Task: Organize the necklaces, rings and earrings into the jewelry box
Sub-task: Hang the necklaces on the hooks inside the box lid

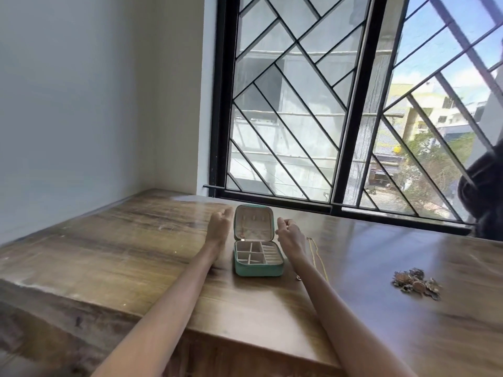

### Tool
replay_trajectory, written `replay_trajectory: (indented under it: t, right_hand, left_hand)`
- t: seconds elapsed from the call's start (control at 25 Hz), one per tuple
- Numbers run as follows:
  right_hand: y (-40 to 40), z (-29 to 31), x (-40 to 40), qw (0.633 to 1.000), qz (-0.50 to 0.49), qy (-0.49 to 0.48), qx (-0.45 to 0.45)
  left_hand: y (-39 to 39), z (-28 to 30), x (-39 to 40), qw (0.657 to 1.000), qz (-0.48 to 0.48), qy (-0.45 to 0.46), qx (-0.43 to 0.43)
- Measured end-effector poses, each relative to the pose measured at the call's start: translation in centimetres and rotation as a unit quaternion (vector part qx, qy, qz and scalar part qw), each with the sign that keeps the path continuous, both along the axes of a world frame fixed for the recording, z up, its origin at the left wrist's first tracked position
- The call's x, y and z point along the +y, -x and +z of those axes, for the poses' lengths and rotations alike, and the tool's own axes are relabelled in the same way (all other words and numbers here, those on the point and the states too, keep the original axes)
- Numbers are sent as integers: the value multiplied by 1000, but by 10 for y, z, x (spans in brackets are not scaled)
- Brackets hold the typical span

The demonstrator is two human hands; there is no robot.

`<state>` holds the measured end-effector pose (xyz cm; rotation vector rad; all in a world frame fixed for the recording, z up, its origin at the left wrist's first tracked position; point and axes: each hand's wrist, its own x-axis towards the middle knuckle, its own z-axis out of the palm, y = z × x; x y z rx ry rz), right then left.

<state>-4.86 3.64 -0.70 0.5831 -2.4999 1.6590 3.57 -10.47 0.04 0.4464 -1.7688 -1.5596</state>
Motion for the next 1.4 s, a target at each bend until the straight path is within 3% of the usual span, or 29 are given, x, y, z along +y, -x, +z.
replay_trajectory:
  t: [0.2,0.28,0.52,0.84,1.24,1.4]
  right_hand:
    - [4,9,28,998,-21,-32,47]
    - [14,12,42,997,-34,-32,59]
    - [58,8,87,990,-75,-97,75]
    - [63,3,77,985,-19,-138,102]
    - [50,-2,77,985,8,-143,92]
    - [62,-2,87,985,-45,-149,74]
  left_hand:
    - [-7,23,33,973,56,224,24]
    - [4,36,50,948,25,316,11]
    - [50,37,78,870,-104,463,-131]
    - [46,23,75,799,-250,483,-256]
    - [25,20,72,849,-276,377,-247]
    - [34,28,80,838,-278,401,-244]
